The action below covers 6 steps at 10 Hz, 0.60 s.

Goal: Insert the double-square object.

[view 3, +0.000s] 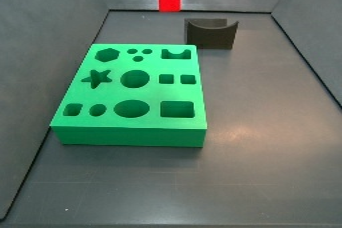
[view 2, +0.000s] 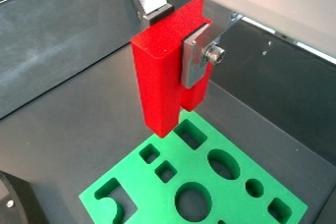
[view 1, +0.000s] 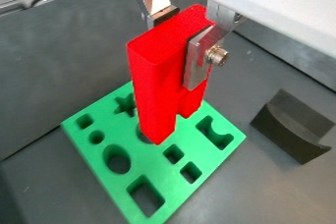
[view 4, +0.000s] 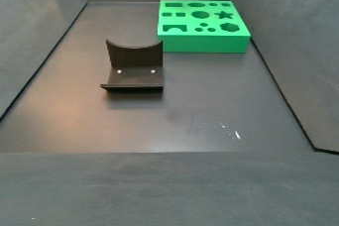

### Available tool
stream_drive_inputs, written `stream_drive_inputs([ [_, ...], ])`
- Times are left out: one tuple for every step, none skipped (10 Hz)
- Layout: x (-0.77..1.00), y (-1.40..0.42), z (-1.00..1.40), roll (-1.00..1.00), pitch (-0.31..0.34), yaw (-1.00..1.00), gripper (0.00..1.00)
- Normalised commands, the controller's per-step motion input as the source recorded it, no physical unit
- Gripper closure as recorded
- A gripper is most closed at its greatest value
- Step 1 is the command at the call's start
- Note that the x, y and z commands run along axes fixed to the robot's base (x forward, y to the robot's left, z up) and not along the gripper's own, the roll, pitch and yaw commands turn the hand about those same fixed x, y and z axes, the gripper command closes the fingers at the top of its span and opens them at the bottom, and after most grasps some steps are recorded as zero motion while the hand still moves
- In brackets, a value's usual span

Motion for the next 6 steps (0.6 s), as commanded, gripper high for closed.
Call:
stream_drive_inputs([
  [0.34, 0.31, -0.99, 0.08, 0.051, -0.57, 1.00],
  [0.41, 0.09, -0.96, 0.09, 0.069, -0.76, 1.00],
  [0.07, 0.00, -0.94, 0.04, 0.000, -1.00, 1.00],
  [0.00, 0.00, -0.90, 0.01, -0.003, -1.00, 1.00],
  [0.00, 0.00, -0.90, 0.01, -0.007, -1.00, 1.00],
  [0.00, 0.00, -0.73, -0.06, -0.126, -0.98, 1.00],
])
